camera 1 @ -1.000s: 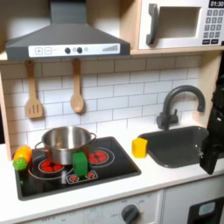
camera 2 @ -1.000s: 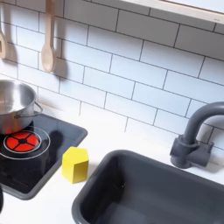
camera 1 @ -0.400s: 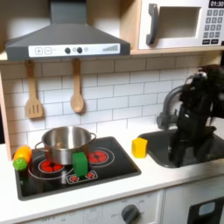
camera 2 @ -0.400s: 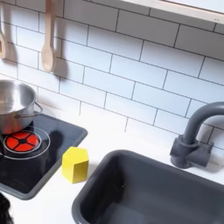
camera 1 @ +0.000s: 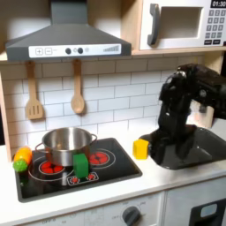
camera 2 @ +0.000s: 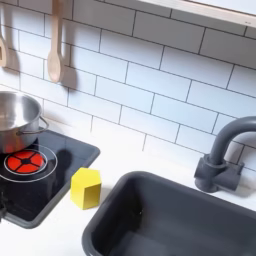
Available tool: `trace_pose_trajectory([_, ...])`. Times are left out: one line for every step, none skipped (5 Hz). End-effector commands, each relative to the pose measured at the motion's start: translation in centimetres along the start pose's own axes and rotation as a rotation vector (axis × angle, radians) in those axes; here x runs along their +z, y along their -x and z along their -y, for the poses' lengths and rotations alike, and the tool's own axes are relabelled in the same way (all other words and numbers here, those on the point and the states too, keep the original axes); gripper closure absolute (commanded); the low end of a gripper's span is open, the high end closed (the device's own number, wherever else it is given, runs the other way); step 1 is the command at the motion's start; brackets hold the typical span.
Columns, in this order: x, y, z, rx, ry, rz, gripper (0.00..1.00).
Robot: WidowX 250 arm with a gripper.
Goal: Reach green block
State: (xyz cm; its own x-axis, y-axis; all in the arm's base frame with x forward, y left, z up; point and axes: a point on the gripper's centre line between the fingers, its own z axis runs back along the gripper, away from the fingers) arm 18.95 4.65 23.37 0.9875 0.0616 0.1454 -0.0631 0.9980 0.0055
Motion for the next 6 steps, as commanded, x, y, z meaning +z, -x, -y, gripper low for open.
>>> trace_pose_trajectory([-0.4, -3.0, -2.4, 0.011, -0.019, 0.014, 0.00])
trace_pose_trajectory([-0.9, -4.5, -3.4, 0.014, -0.028, 0.016, 0.00])
trace_pose_trajectory([-1.3, -6.3, -4.4, 0.023, -0.038, 0.023, 0.00])
trace_pose_trajectory([-1.7, -7.3, -5.0, 0.028, -0.043, 0.026, 0.00])
trace_pose_trajectory([-2.0, -9.0, -5.7, 0.031, -0.051, 0.038, 0.00])
trace_pose_trajectory([-2.4, -10.1, -6.4, 0.042, -0.057, 0.045, 0.00])
